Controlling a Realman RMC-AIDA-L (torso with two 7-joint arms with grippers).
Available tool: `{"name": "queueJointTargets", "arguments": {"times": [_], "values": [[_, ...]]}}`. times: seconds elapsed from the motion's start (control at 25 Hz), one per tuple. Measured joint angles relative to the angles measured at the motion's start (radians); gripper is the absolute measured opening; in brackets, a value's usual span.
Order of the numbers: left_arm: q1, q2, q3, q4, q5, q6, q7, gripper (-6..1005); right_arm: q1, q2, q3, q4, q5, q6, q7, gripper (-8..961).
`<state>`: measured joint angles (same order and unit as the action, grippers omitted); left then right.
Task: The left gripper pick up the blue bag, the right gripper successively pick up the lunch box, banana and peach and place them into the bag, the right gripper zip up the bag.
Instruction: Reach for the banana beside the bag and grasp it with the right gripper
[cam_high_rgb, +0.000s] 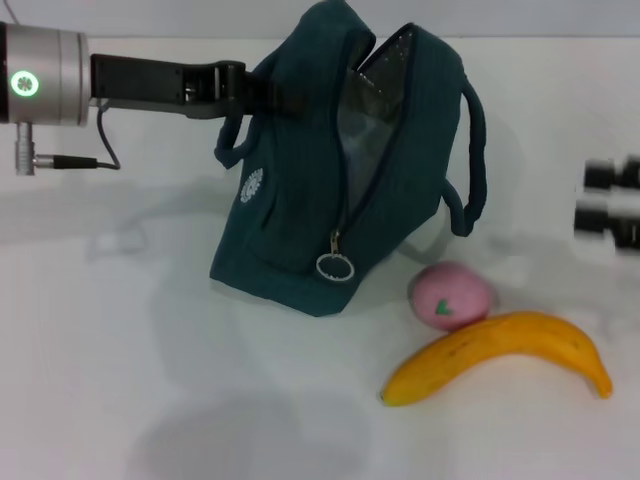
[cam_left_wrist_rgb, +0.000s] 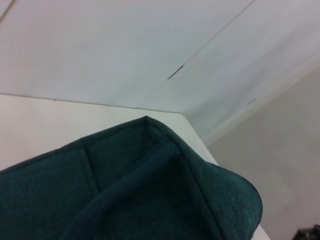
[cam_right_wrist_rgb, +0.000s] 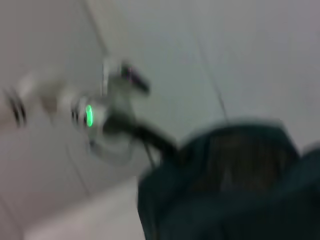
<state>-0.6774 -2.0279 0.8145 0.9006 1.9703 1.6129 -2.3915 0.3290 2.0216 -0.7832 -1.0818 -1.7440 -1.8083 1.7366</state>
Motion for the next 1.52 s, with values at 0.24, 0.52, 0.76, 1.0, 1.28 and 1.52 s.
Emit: {"name": "queueJointTargets", "arguments": {"times": [0.24, 0.52, 0.76, 1.0, 1.28, 1.52], "values": [[0.028, 0.001, 0.0, 0.0, -0.001, -0.009, 0.0, 53, -0.082, 0.002, -0.257, -0.494, -0.219, 0.079, 0.281, 645], [0.026, 0.002, 0.0, 0.0, -0.01, -0.016, -0.003, 53, -0.031, 0.0, -0.476, -0.713, -0.591, 0.081, 0.501, 644], [0.021, 0.001, -0.012, 0.0, -0.014, -0.027, -0.006, 54, 0.008, -0.002, -0.561, -0.705, -0.735, 0.078, 0.578, 644], [0.018, 0.001, -0.019, 0.0, -0.015, -0.027, -0.005, 54, 0.037, -0.001, -0.603, -0.611, -0.713, 0.109, 0.573, 643], [0.01, 0.001, -0.023, 0.0, -0.016, -0.027, -0.002, 53, 0.071, -0.001, -0.646, -0.507, -0.698, 0.136, 0.573, 642], [0.006, 0.002, -0.023, 0.0, -0.016, -0.027, -0.002, 53, 0.092, -0.001, -0.67, -0.438, -0.698, 0.17, 0.572, 642]]}}
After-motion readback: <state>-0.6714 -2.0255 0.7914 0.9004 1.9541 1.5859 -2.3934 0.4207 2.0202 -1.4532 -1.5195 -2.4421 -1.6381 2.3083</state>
